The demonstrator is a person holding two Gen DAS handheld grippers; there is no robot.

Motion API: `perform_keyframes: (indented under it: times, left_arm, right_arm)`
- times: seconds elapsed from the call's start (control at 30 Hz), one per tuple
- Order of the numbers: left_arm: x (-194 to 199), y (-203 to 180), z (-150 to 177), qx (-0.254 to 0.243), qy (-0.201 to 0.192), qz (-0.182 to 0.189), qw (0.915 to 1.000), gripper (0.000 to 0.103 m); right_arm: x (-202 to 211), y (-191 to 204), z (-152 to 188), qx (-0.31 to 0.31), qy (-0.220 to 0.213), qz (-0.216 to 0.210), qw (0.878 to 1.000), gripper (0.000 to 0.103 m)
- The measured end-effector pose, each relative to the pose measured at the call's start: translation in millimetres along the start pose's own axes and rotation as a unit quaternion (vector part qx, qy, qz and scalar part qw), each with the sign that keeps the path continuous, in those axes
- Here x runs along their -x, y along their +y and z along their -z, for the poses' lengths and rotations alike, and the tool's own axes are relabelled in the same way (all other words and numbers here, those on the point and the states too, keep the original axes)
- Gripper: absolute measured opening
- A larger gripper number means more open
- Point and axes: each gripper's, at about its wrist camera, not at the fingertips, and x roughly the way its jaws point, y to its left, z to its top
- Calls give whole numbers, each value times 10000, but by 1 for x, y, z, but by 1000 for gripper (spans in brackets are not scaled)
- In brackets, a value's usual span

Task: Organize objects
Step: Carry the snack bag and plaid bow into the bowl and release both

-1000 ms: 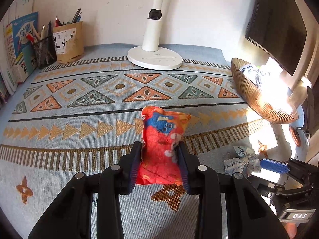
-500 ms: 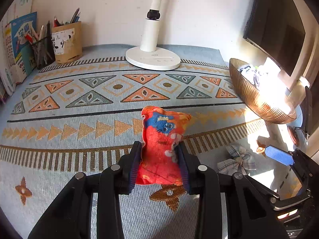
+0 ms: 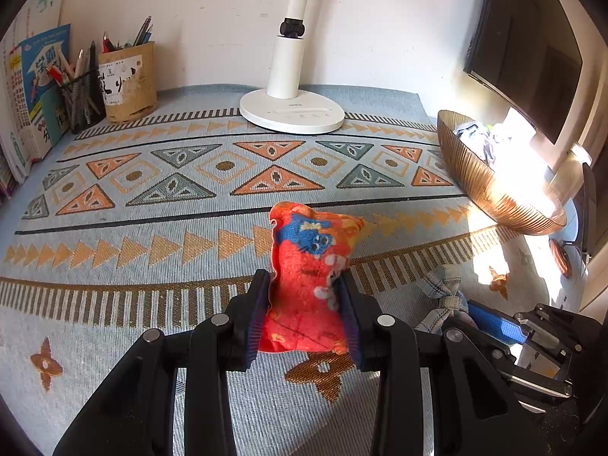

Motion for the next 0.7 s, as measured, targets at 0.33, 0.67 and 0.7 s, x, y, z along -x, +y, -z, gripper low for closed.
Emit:
perform_keyframes:
  times: [0.33,0.67,0.7]
  left_arm:
    - [25,-70,-74,-682,-590,356,9953,33]
    - [-26,-179,-175,-1207,-872,1009,9837,33]
    - [-33,-186,-179,-1268,-849,1038,9828,33]
  right_arm:
    - [92,-95,-48,-890,-1252,684,9858,16]
    - [114,-220,-93,-1974,-1617,1584,9538,16]
    - [111,-226,-95,-2029,-1597,1594,9528,16]
